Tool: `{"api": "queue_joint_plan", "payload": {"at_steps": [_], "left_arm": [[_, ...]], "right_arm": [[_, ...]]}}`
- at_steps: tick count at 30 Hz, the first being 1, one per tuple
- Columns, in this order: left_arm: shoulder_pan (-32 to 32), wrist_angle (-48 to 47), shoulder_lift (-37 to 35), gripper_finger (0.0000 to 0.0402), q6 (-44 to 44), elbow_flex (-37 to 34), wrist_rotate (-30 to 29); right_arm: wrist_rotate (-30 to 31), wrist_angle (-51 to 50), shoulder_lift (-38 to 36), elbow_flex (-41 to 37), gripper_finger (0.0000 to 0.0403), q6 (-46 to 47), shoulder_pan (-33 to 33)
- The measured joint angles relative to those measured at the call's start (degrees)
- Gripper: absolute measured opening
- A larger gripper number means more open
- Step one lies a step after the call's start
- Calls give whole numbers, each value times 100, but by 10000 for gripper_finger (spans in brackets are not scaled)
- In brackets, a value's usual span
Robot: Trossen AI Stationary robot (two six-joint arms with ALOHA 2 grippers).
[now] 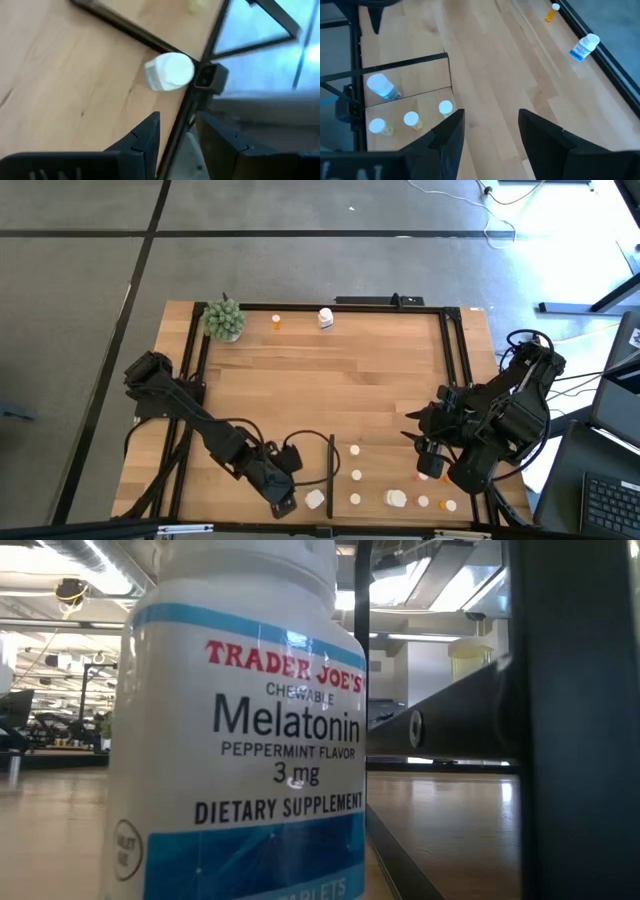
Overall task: Pick and place medicine bottles onto shelf by color
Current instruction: Put the bottom supplement bottle on the shelf aligned with the other supplement bottle
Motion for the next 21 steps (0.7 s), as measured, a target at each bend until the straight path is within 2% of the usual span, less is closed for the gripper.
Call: {"api": "queue_joint_plan", "payload": {"at_steps": [10, 15, 21], "left_arm": [[-98, -605, 11, 121, -2017, 219, 282], [-77, -697, 11, 121, -2528, 217, 267], [-79, -661, 64, 121, -2655, 217, 65]], "right_arm": [[-410, 253, 0, 0, 188, 1, 0], [-650, 256, 0, 0, 188, 2, -1], [-715, 317, 0, 0, 188, -1, -2]]}}
